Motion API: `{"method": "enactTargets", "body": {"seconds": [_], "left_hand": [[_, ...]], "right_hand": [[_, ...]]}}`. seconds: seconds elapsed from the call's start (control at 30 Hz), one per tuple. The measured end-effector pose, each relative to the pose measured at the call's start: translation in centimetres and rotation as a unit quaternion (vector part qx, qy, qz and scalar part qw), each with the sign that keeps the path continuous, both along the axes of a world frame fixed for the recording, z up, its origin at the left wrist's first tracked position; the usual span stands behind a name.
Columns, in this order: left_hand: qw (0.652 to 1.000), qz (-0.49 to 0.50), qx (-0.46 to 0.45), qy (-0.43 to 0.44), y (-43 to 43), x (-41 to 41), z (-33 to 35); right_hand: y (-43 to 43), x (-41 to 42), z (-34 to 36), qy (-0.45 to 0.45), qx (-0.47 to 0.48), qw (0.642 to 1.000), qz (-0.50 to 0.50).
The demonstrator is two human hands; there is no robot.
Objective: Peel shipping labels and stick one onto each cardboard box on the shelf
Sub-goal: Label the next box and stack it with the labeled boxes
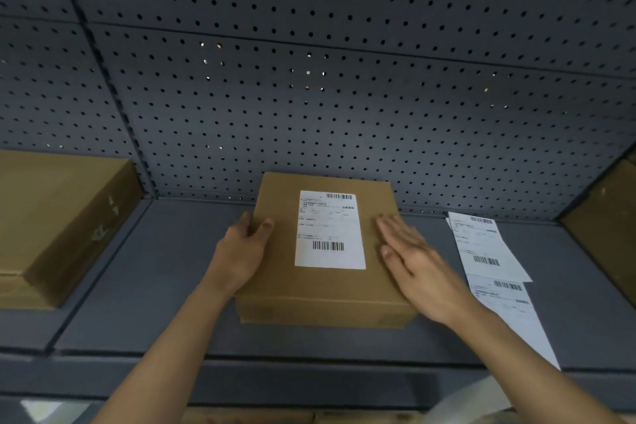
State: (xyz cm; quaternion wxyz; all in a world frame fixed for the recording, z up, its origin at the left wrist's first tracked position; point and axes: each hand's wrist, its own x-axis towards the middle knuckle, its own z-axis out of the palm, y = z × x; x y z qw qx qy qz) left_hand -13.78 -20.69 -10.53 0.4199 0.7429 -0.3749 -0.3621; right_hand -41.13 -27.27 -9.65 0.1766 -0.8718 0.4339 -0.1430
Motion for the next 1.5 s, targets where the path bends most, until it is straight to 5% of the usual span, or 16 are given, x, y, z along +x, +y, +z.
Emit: {"method": "enactTargets", "body": {"seconds": [0.2, 0.4, 0.63, 0.97, 1.5], "left_hand": [[0.998, 0.025, -0.023, 0.046, 2.7, 0.4, 0.0], [0.994, 0.026, -0.063, 0.091, 5.9, -2.4, -0.5], [0.989, 0.064, -0.086, 0.098, 6.5, -5.5, -0.8], [0.986, 0.074, -0.128, 0.074, 8.3, -9.7, 0.1], [0.973, -0.026, -0.218, 0.072, 11.9, -14.7, 1.7]], "right_hand": [[0.8, -3.2, -2.7, -0.193, 0.190, 0.945, -0.186], [2.9, -2.0, -3.4, -0.306, 0.273, 0.891, -0.196], [3.3, -2.0, -2.9, -0.346, 0.262, 0.874, -0.217], [3.6, -5.5, -3.1, -0.336, 0.212, 0.901, -0.176], [12.7, -12.0, 0.7, -0.429, 0.114, 0.863, -0.240]]}}
